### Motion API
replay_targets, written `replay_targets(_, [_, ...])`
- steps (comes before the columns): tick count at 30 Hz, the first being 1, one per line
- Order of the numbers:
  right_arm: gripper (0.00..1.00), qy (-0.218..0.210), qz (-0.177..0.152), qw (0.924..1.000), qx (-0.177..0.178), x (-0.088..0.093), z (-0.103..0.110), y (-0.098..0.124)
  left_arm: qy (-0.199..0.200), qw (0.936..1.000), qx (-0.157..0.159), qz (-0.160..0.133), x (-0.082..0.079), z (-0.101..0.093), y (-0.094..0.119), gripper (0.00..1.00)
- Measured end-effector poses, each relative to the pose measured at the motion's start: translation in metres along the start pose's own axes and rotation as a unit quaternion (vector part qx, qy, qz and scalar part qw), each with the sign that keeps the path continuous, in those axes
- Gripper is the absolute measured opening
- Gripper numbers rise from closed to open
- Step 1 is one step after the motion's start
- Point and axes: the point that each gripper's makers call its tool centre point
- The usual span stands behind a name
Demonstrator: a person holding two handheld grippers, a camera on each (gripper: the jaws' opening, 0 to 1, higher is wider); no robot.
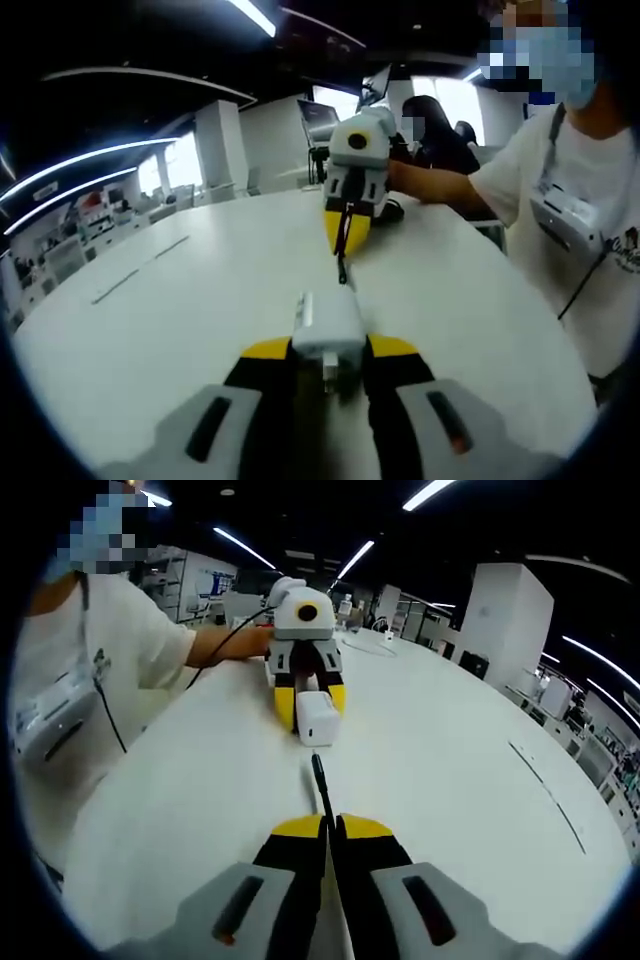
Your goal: Plug the desk Type‑C cable into the charger adapter.
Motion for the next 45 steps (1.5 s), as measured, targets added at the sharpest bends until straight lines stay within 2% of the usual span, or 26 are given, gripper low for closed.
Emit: replay_targets(45, [0.04, 0.008, -0.009, 0.9999, -0.004, -0.005, 0.006, -0.004, 0.002, 0.9998, 0.018, -0.008, -0.002, -0.011, -0.006, 0.26])
Point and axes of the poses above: the point that each gripper's makers call its tool centre point, and the gripper's own axes: y roughly backward along the fingers, z roughly to its left, x roughly out of its underside, and after that the axes turned 1 degree about -y, right-handed
